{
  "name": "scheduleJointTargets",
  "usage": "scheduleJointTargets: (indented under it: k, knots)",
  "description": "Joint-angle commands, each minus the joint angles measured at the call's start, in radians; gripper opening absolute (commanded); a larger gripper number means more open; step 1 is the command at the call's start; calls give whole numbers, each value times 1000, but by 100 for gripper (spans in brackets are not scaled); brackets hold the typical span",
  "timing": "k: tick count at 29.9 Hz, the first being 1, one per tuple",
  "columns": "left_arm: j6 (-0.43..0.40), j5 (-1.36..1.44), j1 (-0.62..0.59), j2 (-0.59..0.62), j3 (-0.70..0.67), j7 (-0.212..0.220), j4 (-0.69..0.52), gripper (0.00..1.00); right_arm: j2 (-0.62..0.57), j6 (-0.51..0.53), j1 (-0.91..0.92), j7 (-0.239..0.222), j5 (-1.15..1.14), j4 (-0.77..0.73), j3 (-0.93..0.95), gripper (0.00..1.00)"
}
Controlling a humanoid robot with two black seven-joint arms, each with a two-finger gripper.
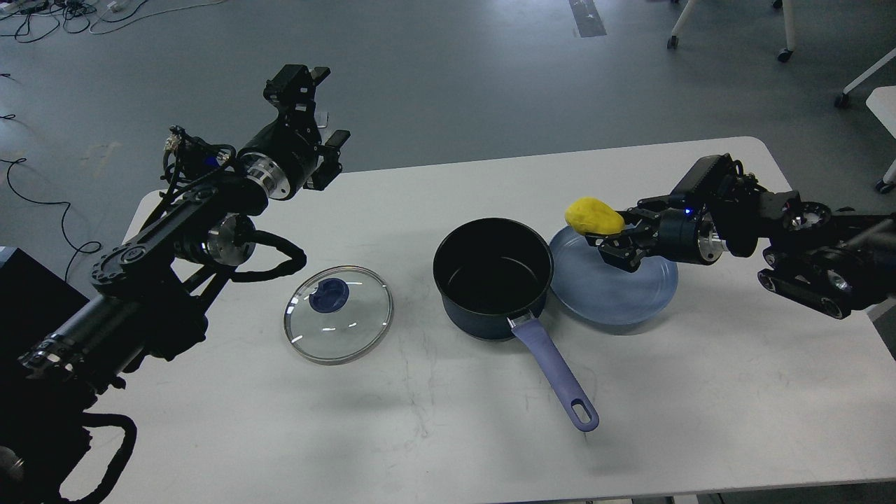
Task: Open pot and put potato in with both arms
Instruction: 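Carry the potato over the saucepan and drop it inside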
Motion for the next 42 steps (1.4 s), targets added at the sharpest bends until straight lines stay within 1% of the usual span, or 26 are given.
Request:
scheduleJointTargets:
  k: [1, 5, 12, 18, 19, 20, 22, 23, 25, 26, 36, 37, 39, 40, 42]
  knots:
    - [0, 0, 0, -2, 1, 0, 0, 99, -27, -10, 35, 0, -2, 13, -4, 37]
    - [0, 0, -1, -10, 1, 0, 0, 99, -35, -44, 64, 0, -3, 63, -6, 36]
    - [0, 0, -1, -13, 1, 0, 0, 99, -26, -53, 119, 0, -3, 203, -23, 35]
    - [0, 0, 0, -13, 1, 0, 2, 99, -15, -56, 116, 0, -2, 247, -24, 36]
    - [0, 0, 0, -13, 1, 0, 2, 99, -13, -58, 113, 0, -2, 249, -24, 38]
    - [0, 0, 0, -15, 1, 0, 0, 99, -7, -59, 108, 0, -2, 255, -24, 49]
    - [0, 0, 0, -15, 1, 0, 0, 99, -3, -62, 102, 0, -2, 266, -26, 63]
    - [0, 0, 0, -16, 1, 0, 0, 99, -1, -71, 93, 0, 0, 278, -24, 78]
    - [1, 0, 0, -16, 1, -2, 2, 99, -1, -96, 88, 0, 3, 290, -24, 97]
    - [0, 0, 0, -15, 1, -2, 0, 99, 2, -103, 85, 0, 3, 290, -24, 100]
    - [-2, 0, 0, -10, 1, -2, 2, 99, -1, -107, 82, 0, 32, 286, 2, 100]
    - [0, -1, 0, -13, -1, -2, 2, 99, -1, -98, 87, 0, 88, 287, 25, 100]
    - [0, -9, 0, -15, -5, -2, 2, 99, -3, -79, 90, 0, 288, 301, 103, 100]
    - [-2, -17, 3, -16, -11, -2, 2, 99, -1, -30, 99, 0, 472, 309, 150, 100]
    - [-2, -18, 11, -16, -14, -2, 2, 99, -3, 52, 107, 0, 669, 315, 189, 99]
